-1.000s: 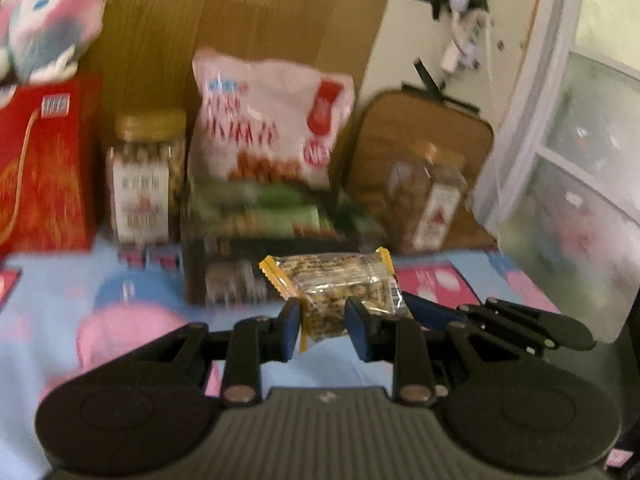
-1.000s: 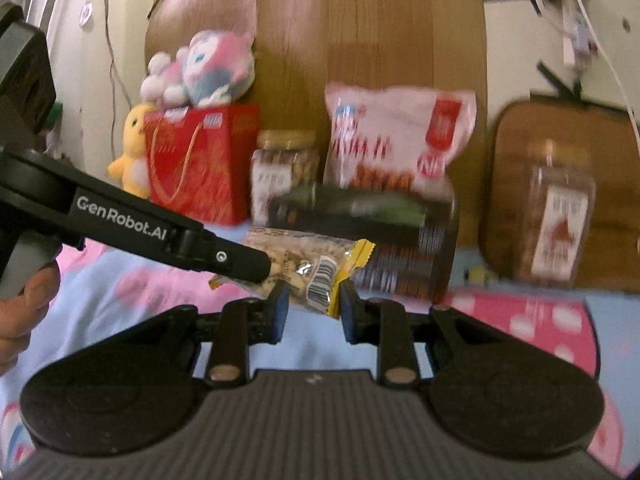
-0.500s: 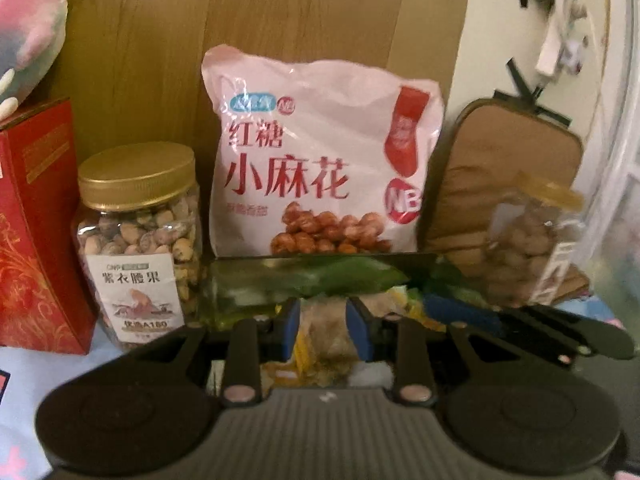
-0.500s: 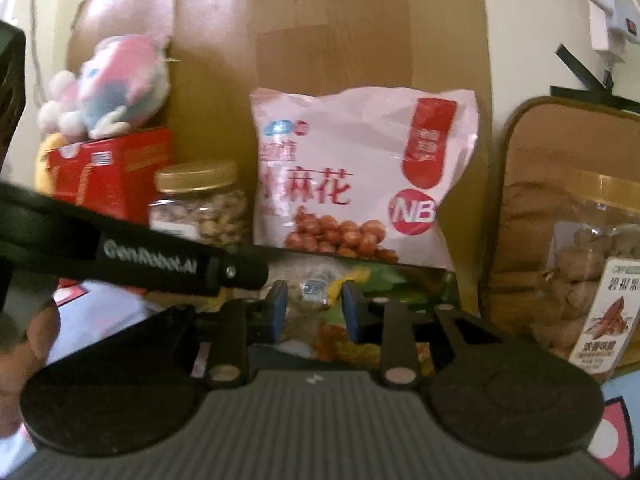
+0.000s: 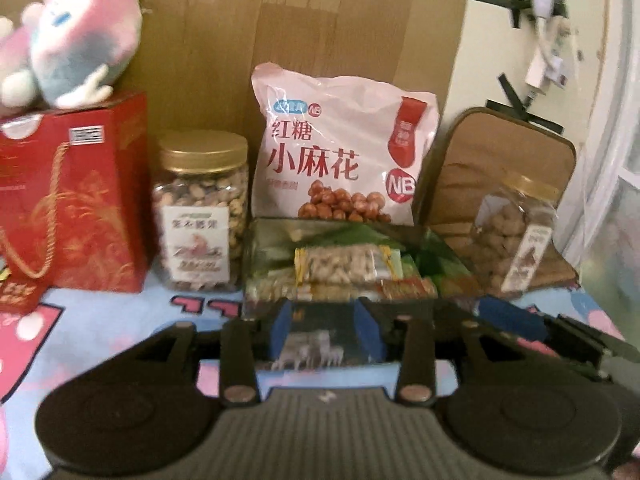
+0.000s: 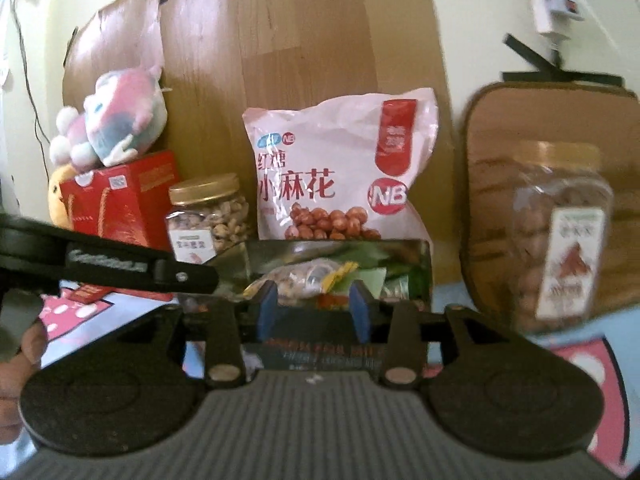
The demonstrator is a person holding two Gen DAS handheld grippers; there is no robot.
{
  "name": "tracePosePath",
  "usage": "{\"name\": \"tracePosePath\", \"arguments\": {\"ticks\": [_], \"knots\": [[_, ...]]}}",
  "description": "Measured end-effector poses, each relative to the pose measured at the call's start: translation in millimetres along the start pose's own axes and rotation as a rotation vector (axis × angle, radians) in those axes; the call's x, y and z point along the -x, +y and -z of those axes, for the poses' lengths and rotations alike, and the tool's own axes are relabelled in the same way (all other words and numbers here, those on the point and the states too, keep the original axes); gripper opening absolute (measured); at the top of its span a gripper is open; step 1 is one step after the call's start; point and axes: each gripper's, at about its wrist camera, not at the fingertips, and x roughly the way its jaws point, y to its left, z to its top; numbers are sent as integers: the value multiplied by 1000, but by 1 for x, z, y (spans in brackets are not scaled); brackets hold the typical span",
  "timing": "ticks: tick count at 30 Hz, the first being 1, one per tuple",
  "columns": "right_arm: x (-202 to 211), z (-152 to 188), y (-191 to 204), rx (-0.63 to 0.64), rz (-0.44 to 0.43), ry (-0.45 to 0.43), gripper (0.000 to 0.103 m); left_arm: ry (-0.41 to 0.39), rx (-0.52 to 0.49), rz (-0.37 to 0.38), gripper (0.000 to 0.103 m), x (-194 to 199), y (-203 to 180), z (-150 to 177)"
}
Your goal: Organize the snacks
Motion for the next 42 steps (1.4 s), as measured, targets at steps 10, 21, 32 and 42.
{"name": "tracePosePath", "arguments": {"ticks": [10,21,32,42], "knots": [[57,33,0,-177,-2,87,47,46,-5,-41,38,44,-6,60],[99,44,17,-267,-42,138,59,59,-15,-71,74,79,-14,96],[118,51,34,-270,-45,132,64,53,35,-116,103,103,-11,108],[123,60,53,-239,-34,137,72,74,-55,-266,103,105,-26,119]]}}
